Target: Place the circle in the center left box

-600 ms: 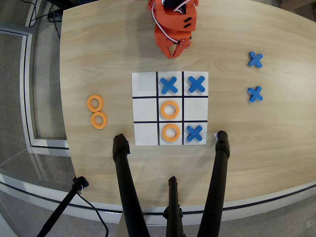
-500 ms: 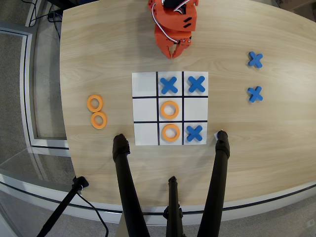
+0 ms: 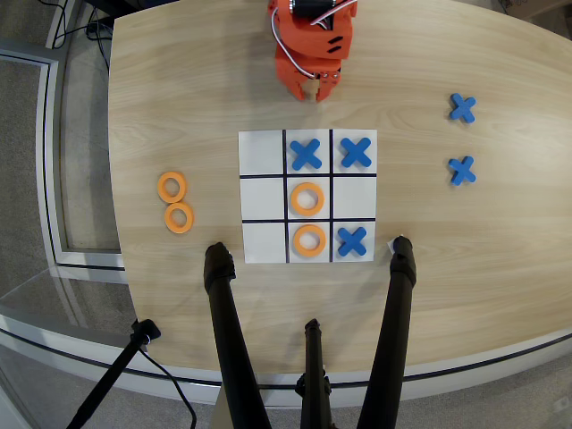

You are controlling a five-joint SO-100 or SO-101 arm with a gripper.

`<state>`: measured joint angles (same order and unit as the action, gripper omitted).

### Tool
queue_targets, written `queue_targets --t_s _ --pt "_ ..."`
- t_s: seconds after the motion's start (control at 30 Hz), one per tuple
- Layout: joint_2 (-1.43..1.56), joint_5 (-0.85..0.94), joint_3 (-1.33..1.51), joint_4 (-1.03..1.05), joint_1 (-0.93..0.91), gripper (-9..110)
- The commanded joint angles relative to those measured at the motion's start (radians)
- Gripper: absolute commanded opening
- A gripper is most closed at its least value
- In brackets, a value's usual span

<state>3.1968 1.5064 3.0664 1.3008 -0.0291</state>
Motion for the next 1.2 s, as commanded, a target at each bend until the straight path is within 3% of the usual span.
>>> queue_targets --t_s 0.0,0.3,0.7,1.17 --pt "-0.054 0.044 -0.103 -0.012 -0.054 13" --pt "-0.453 0.078 -0.503 -0.071 -0.218 13" --pt "-1.155 0.095 -1.042 -0.333 -0.41 18" --pt "-1.572 0.209 -1.367 -0.396 -0.574 22"
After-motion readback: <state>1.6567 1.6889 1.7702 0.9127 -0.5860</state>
